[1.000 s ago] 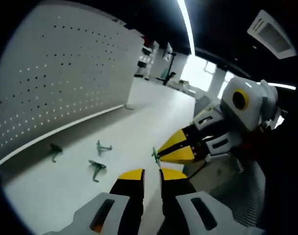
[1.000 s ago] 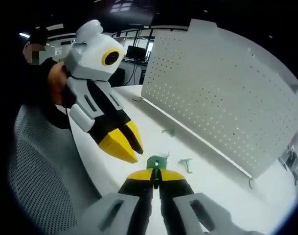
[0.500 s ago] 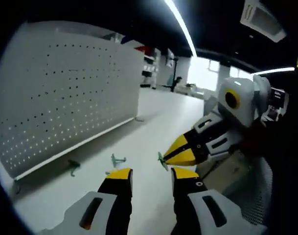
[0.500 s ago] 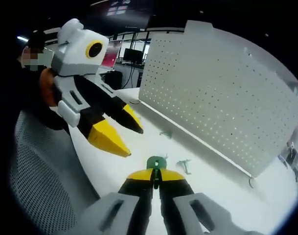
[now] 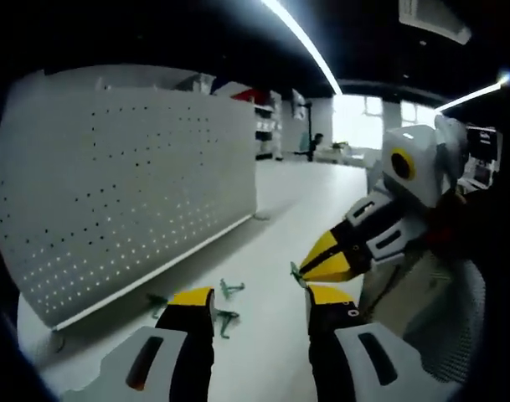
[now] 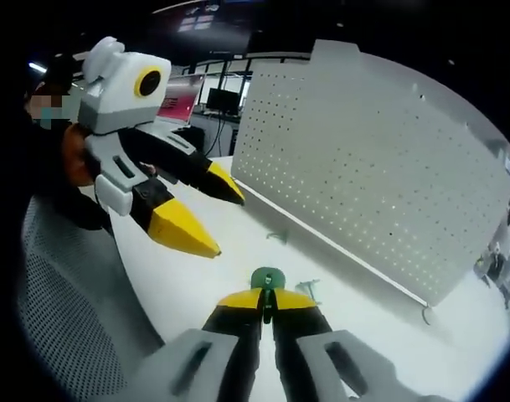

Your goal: Insert the hook assembly into the mounting plate slot until the hook locks in place.

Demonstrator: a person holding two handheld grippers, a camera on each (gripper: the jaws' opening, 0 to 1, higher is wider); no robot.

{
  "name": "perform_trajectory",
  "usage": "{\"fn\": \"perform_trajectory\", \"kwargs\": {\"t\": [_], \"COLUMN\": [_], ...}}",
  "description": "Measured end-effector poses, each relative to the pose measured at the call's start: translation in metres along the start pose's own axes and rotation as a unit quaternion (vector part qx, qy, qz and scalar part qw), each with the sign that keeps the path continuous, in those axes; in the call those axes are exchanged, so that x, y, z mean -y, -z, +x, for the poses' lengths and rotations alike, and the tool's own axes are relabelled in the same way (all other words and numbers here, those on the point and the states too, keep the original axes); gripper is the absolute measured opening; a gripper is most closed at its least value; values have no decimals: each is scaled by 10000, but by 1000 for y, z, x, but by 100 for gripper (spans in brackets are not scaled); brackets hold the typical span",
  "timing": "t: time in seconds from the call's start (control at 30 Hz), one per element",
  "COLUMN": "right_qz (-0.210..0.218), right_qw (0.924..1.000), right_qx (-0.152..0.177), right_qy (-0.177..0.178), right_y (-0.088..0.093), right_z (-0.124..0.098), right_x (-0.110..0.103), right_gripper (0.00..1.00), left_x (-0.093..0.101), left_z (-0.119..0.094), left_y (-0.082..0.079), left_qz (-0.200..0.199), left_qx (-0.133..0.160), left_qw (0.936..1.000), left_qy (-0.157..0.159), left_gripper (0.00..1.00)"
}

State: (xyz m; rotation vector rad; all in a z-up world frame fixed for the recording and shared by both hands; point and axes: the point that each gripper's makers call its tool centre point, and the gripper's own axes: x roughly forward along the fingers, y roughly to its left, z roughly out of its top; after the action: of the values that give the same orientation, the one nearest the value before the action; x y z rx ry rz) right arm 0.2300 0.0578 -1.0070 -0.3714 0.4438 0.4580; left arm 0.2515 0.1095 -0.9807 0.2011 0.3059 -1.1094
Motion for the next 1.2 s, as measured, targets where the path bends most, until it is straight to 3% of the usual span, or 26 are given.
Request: {"fn": "perform_trajectory", "kwargs": {"t": [0.3,0.77,1.2], "right_qz": [108,213,240], "right_qw": [9993,9935,9761], "right_qx": [276,869,1607], "right_qy": [216,707,1442], "right_y": [-24,-79,-147], "right_z": [-5,-3,-7], "right_x": [24,88,168], "right_gripper": [1,1,1], "left_x": [-4,-9,-9], "left_z": [-2,-4,-4], "left_y": [-4,-5,-5], "left_qz": [-1,-9,4], "left_qx": [103,143,118], "left_qw": [9999,9997,9998], "left_qy": [-125,-185,-182], "left_gripper": [47,48,47]}}
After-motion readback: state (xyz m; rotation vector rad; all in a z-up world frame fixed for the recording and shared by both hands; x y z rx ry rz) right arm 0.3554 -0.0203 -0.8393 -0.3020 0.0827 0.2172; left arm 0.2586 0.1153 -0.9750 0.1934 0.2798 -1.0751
